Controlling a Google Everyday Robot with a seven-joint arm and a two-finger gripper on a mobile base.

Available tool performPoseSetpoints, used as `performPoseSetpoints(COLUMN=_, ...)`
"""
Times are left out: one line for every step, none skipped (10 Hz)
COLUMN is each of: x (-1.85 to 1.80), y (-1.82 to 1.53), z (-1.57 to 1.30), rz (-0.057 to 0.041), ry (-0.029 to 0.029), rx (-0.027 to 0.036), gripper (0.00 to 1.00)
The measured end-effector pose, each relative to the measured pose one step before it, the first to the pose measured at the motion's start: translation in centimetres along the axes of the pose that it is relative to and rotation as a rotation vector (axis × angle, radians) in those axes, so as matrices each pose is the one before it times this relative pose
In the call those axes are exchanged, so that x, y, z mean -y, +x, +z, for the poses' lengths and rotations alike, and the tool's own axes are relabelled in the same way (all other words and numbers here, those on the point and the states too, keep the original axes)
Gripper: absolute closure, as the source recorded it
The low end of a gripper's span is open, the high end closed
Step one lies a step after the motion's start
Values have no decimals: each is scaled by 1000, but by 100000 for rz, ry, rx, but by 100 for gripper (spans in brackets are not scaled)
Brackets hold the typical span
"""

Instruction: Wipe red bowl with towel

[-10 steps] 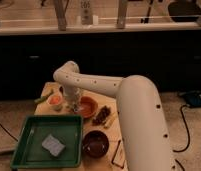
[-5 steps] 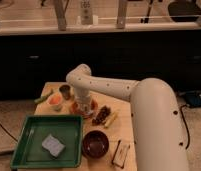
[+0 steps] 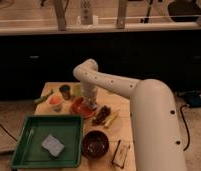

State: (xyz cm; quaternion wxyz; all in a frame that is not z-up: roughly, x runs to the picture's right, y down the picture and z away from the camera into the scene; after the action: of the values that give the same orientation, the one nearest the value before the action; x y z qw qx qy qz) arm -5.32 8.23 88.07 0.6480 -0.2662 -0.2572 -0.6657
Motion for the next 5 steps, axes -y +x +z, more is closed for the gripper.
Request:
performPoseSetpoints(x=1070, y=709, z=-356, rz=-287, ry=729, rx=-600, gripper=100)
performPoseSetpoints(x=1620, y=464, z=-234, rz=-1297, ry=879, rx=-295, gripper=100)
performPoseSetpoints(x=1035, y=133, z=-112, rz=-1262, ry=593, rx=-28, gripper=100)
performPoseSetpoints(x=1526, y=-67, z=-124, rz=-3144, ry=954, rx=149, gripper=100)
performPoseSetpoints(x=1210, y=-440, z=-24, rz=-4730, ry=547, rx=633, gripper=100)
